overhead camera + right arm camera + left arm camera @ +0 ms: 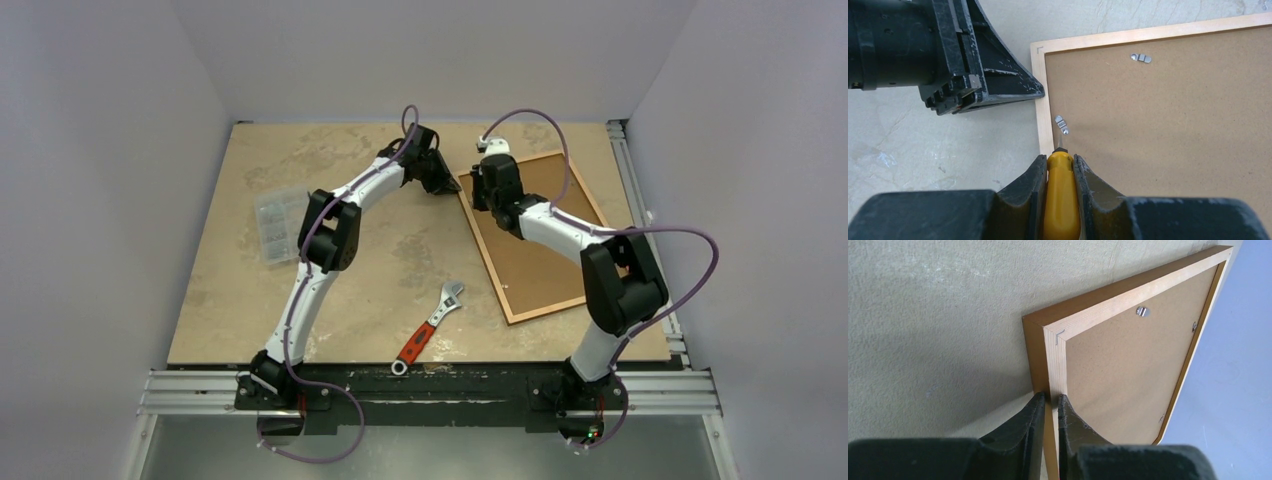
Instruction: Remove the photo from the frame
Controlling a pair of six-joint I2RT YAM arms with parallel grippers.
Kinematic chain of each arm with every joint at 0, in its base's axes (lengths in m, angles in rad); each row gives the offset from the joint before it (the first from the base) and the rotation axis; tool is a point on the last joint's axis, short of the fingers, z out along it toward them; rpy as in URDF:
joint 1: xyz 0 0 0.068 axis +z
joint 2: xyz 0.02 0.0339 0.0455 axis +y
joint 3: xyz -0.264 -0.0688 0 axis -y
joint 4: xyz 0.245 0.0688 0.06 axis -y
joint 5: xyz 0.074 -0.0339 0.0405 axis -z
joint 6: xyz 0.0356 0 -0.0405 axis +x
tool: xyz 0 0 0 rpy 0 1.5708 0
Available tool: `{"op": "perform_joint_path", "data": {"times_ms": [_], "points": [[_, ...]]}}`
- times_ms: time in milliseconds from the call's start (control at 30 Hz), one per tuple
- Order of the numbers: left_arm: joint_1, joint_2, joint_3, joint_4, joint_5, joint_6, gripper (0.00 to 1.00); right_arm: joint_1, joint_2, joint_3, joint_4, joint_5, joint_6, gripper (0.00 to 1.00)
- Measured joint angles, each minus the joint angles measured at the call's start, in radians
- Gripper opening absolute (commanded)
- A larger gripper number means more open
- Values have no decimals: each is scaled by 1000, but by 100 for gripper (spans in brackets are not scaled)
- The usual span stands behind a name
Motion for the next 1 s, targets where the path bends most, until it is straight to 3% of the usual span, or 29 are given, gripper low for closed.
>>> {"op": "perform_joint_path", "data": {"times_ms": [1000], "points": [[5,-2,-13,18,15,0,11,-8,127,63,48,10,13,0]]}}
